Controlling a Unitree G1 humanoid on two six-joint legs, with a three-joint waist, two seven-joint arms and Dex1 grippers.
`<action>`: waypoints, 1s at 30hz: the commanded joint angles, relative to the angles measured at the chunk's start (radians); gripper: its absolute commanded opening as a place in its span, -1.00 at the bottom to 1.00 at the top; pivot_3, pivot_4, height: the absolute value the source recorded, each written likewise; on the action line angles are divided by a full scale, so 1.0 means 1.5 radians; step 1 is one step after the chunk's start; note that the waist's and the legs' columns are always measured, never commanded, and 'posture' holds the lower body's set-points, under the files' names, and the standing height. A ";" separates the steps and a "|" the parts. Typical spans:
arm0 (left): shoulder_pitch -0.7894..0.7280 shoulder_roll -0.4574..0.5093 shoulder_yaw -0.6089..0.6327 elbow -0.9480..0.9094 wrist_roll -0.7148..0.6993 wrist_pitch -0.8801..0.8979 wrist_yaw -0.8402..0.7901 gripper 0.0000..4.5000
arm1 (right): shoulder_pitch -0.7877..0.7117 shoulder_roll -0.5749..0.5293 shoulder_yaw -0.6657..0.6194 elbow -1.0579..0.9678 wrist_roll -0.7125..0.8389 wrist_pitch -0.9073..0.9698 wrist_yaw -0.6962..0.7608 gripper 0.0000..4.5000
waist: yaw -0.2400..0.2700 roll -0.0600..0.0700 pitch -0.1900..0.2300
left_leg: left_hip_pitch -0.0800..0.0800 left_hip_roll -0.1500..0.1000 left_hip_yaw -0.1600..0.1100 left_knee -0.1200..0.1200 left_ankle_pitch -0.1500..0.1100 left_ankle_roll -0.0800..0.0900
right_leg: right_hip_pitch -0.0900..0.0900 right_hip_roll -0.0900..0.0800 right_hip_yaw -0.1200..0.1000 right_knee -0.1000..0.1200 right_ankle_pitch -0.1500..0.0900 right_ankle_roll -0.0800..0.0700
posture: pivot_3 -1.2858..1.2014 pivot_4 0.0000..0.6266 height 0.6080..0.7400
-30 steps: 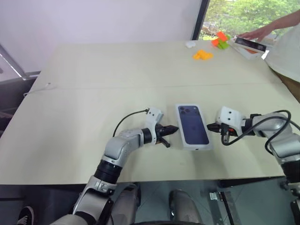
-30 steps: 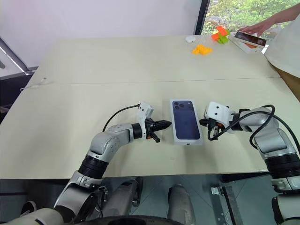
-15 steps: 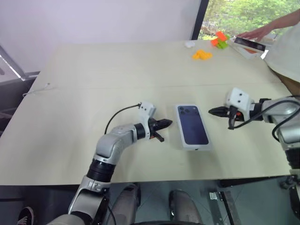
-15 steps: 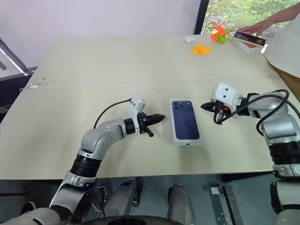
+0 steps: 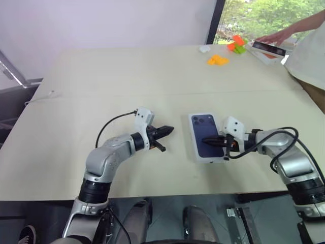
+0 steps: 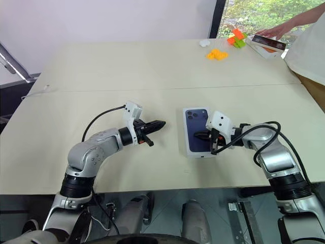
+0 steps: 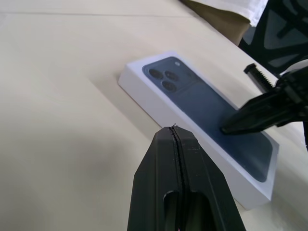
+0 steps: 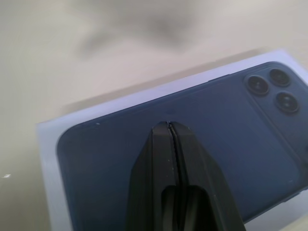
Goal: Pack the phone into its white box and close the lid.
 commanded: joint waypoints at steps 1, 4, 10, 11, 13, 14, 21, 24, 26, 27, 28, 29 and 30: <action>0.009 0.007 0.006 -0.032 -0.011 -0.009 0.001 -1.00 | -0.002 0.013 0.005 0.010 -0.003 0.008 -0.011 -0.99 | 0.000 0.000 0.000 | 0.000 0.000 0.000 0.000 0.000 0.000 | 0.000 0.000 0.000 0.000 0.000 0.000 | 0.03 -0.52 1.00; 0.013 0.021 0.014 -0.041 -0.013 -0.012 -0.003 -1.00 | -0.058 0.032 -0.030 0.001 0.040 0.045 -0.021 -0.99 | -0.003 0.000 0.000 | 0.000 0.000 0.000 0.000 0.000 0.000 | 0.000 0.000 0.000 0.000 0.000 -0.001 | 0.03 -0.52 1.00; -0.001 0.095 0.064 -0.067 -0.038 0.000 -0.028 -1.00 | -0.160 0.057 -0.066 0.002 0.118 0.136 -0.019 -0.76 | -0.003 0.000 0.000 | -0.001 0.001 0.000 -0.001 0.001 0.001 | -0.002 0.001 0.000 0.000 0.000 -0.001 | 0.03 -0.52 1.00; 0.000 0.124 0.081 -0.074 -0.046 -0.005 -0.047 -0.89 | -0.166 0.049 -0.062 0.010 0.117 0.123 -0.001 -0.61 | -0.003 0.000 0.000 | -0.001 0.001 0.000 -0.001 0.001 0.001 | -0.003 0.001 0.000 0.000 0.000 -0.001 | 0.03 -0.52 1.00; 0.006 0.168 0.105 -0.084 -0.060 -0.014 -0.076 -0.61 | -0.168 0.037 -0.052 0.022 0.102 0.080 0.022 -0.17 | -0.002 0.000 0.000 | -0.001 0.001 0.000 -0.002 0.001 0.001 | -0.003 0.001 0.000 0.000 0.000 0.000 | 0.03 -0.52 1.00; 0.015 0.197 0.123 -0.092 -0.065 -0.025 -0.093 -0.40 | -0.171 0.036 -0.055 0.037 0.099 0.063 0.029 0.07 | -0.001 0.000 0.000 | -0.001 0.001 0.000 -0.002 0.001 0.001 | -0.003 0.001 0.000 0.000 0.000 0.000 | 0.03 -0.52 1.00; 0.138 0.353 0.223 -0.110 -0.048 -0.129 -0.204 0.99 | -0.174 -0.020 -0.077 0.138 0.094 -0.035 0.118 1.00 | -0.003 0.000 0.000 | -0.001 0.001 0.001 -0.003 0.000 -0.001 | -0.003 0.000 0.001 -0.001 0.000 -0.001 | 0.03 -0.52 1.00; 0.172 0.383 0.268 -0.099 -0.077 -0.106 -0.208 0.99 | -0.158 -0.068 -0.072 0.162 0.069 -0.079 0.153 1.00 | -0.002 0.000 0.001 | -0.001 0.001 0.001 -0.003 0.000 -0.001 | -0.004 -0.001 0.001 -0.001 0.000 -0.001 | 0.03 -0.52 1.00; 0.199 0.394 0.283 -0.101 -0.083 -0.104 -0.212 0.99 | -0.151 -0.093 -0.077 0.180 0.067 -0.095 0.171 1.00 | -0.001 0.000 0.001 | -0.001 0.001 0.001 -0.003 0.000 -0.001 | -0.003 -0.001 0.001 -0.001 0.000 -0.001 | 0.03 -0.52 1.00; 0.213 0.398 0.289 -0.101 -0.080 -0.109 -0.213 0.99 | -0.152 -0.104 -0.080 0.196 0.064 -0.099 0.174 1.00 | -0.003 0.000 0.001 | -0.001 0.001 0.000 -0.003 -0.001 -0.001 | -0.004 -0.003 0.001 -0.001 0.000 -0.001 | 0.03 -0.52 1.00; 0.230 0.404 0.297 -0.099 -0.080 -0.110 -0.217 0.99 | -0.154 -0.116 -0.083 0.215 0.061 -0.108 0.182 1.00 | -0.003 0.000 0.001 | -0.001 0.001 0.001 -0.003 -0.001 -0.001 | -0.004 -0.003 0.002 -0.001 0.000 -0.001 | 0.03 -0.52 1.00; 0.246 0.410 0.305 -0.100 -0.079 -0.114 -0.224 0.99 | -0.157 -0.124 -0.086 0.231 0.056 -0.122 0.183 1.00 | -0.004 0.000 0.001 | -0.001 0.001 0.001 -0.003 -0.001 -0.001 | -0.004 -0.003 0.002 -0.001 0.000 -0.001 | 0.03 -0.52 1.00; 0.257 0.410 0.319 -0.098 -0.083 -0.117 -0.224 0.99 | -0.163 -0.128 -0.089 0.247 0.053 -0.133 0.181 1.00 | -0.005 0.000 0.001 | -0.001 0.001 0.001 -0.003 -0.001 -0.001 | -0.004 -0.003 0.003 -0.002 0.000 -0.001 | 0.03 -0.52 1.00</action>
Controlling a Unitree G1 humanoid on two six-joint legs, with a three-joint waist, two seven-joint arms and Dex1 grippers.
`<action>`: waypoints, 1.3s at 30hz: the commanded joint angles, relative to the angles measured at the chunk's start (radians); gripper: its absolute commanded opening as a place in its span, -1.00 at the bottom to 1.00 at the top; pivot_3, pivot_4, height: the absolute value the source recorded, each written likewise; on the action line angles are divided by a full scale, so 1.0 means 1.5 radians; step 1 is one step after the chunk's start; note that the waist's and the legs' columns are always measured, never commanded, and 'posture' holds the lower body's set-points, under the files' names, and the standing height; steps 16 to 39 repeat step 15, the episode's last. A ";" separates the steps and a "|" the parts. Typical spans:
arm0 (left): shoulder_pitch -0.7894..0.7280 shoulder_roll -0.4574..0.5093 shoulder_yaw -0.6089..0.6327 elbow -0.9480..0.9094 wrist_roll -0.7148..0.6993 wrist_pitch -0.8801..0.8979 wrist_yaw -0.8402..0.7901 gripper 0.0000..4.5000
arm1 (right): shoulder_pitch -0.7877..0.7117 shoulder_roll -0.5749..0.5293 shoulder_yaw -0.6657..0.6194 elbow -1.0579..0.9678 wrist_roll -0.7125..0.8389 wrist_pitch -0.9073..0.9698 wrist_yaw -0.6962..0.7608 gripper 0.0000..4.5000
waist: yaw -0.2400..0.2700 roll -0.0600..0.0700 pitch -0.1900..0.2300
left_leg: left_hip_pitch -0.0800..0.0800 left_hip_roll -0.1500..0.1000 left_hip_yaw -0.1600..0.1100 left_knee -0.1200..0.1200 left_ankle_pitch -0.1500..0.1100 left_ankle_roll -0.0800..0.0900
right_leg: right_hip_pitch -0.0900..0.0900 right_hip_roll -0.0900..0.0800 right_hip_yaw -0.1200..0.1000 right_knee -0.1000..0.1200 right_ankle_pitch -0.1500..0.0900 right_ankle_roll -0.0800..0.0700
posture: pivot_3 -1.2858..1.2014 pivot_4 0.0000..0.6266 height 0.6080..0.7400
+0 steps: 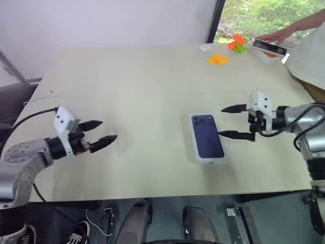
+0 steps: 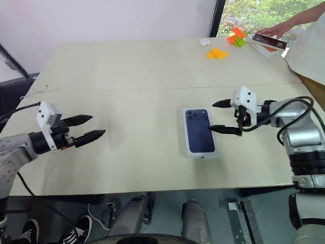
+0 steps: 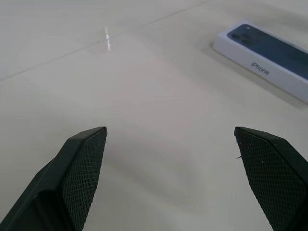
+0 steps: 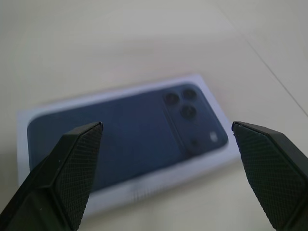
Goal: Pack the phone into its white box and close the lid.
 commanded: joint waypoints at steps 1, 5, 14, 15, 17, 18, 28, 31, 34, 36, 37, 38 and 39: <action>0.032 0.013 0.055 -0.010 -0.013 -0.015 -0.012 0.99 | -0.019 -0.026 -0.037 0.044 -0.006 -0.036 0.007 1.00 | -0.001 0.000 0.000 | 0.000 0.000 0.000 0.000 0.000 0.000 | 0.000 0.000 0.000 0.000 0.000 0.000 | 0.03 -0.52 1.00; 0.059 0.017 0.079 -0.003 -0.006 -0.031 -0.020 0.99 | -0.025 -0.032 -0.035 0.073 -0.017 -0.049 0.011 1.00 | -0.008 0.000 0.000 | 0.000 0.001 0.000 0.000 0.000 0.000 | -0.001 0.000 0.001 0.000 0.000 0.000 | 0.03 -0.52 1.00; 0.110 0.037 0.123 0.000 -0.006 -0.048 -0.042 0.99 | -0.050 -0.033 -0.039 0.116 -0.033 -0.083 0.014 1.00 | -0.013 0.001 0.000 | 0.000 0.001 0.002 -0.001 0.000 0.000 | -0.002 0.000 0.002 0.000 0.000 0.000 | 0.03 -0.52 1.00; 0.110 0.038 0.124 -0.002 -0.006 -0.047 -0.041 0.99 | -0.057 -0.029 -0.039 0.123 -0.033 -0.082 0.013 1.00 | -0.013 0.001 0.000 | 0.000 0.001 0.001 -0.001 0.000 0.000 | -0.002 0.000 0.002 0.000 0.000 0.000 | 0.03 -0.52 1.00; 0.110 0.038 0.124 -0.002 -0.006 -0.047 -0.041 0.99 | -0.057 -0.029 -0.039 0.123 -0.033 -0.082 0.013 1.00 | -0.013 0.001 0.000 | 0.000 0.001 0.001 -0.001 0.000 0.000 | -0.002 0.000 0.002 0.000 0.000 0.000 | 0.03 -0.52 1.00; 0.110 0.038 0.124 -0.002 -0.006 -0.047 -0.041 0.99 | -0.057 -0.029 -0.039 0.123 -0.033 -0.082 0.013 1.00 | -0.013 0.001 0.000 | 0.000 0.001 0.001 -0.001 0.000 0.000 | -0.002 0.000 0.002 0.000 0.000 0.000 | 0.03 -0.52 1.00; 0.110 0.038 0.124 -0.002 -0.006 -0.047 -0.041 0.99 | -0.057 -0.029 -0.039 0.123 -0.033 -0.082 0.013 1.00 | -0.013 0.001 0.000 | 0.000 0.001 0.001 -0.001 0.000 0.000 | -0.002 0.000 0.002 0.000 0.000 0.000 | 0.03 -0.52 1.00; 0.110 0.038 0.124 -0.002 -0.006 -0.047 -0.041 0.99 | -0.057 -0.029 -0.039 0.123 -0.033 -0.082 0.013 1.00 | -0.013 0.001 0.000 | 0.000 0.001 0.001 -0.001 0.000 0.000 | -0.002 0.000 0.002 0.000 0.000 0.000 | 0.03 -0.52 1.00; 0.110 0.038 0.124 -0.002 -0.006 -0.047 -0.041 0.99 | -0.057 -0.029 -0.039 0.123 -0.033 -0.082 0.013 1.00 | -0.013 0.001 0.000 | 0.000 0.001 0.001 -0.001 0.000 0.000 | -0.002 0.000 0.002 0.000 0.000 0.000 | 0.03 -0.52 1.00; 0.110 0.038 0.124 -0.002 -0.006 -0.047 -0.041 0.99 | -0.057 -0.029 -0.039 0.123 -0.033 -0.082 0.013 1.00 | -0.013 0.001 0.000 | 0.000 0.001 0.001 -0.001 0.000 0.000 | -0.002 0.000 0.002 0.000 0.000 0.000 | 0.03 -0.52 1.00; 0.110 0.038 0.124 -0.002 -0.006 -0.047 -0.041 0.99 | -0.057 -0.029 -0.039 0.123 -0.033 -0.082 0.013 1.00 | -0.013 0.001 0.000 | 0.000 0.001 0.001 -0.001 0.000 0.000 | -0.002 0.000 0.002 0.000 0.000 0.000 | 0.03 -0.52 1.00; 0.110 0.038 0.124 -0.002 -0.006 -0.047 -0.041 0.99 | -0.057 -0.029 -0.039 0.123 -0.033 -0.082 0.013 1.00 | -0.013 0.001 0.000 | 0.000 0.001 0.001 -0.001 0.000 0.000 | -0.002 0.000 0.002 0.000 0.000 0.000 | 0.03 -0.52 1.00; 0.110 0.038 0.124 -0.002 -0.006 -0.047 -0.041 0.99 | -0.057 -0.029 -0.039 0.123 -0.033 -0.082 0.013 1.00 | -0.013 0.001 0.000 | 0.000 0.001 0.001 -0.001 0.000 0.000 | -0.002 0.000 0.002 0.000 0.000 0.000 | 0.03 -0.52 1.00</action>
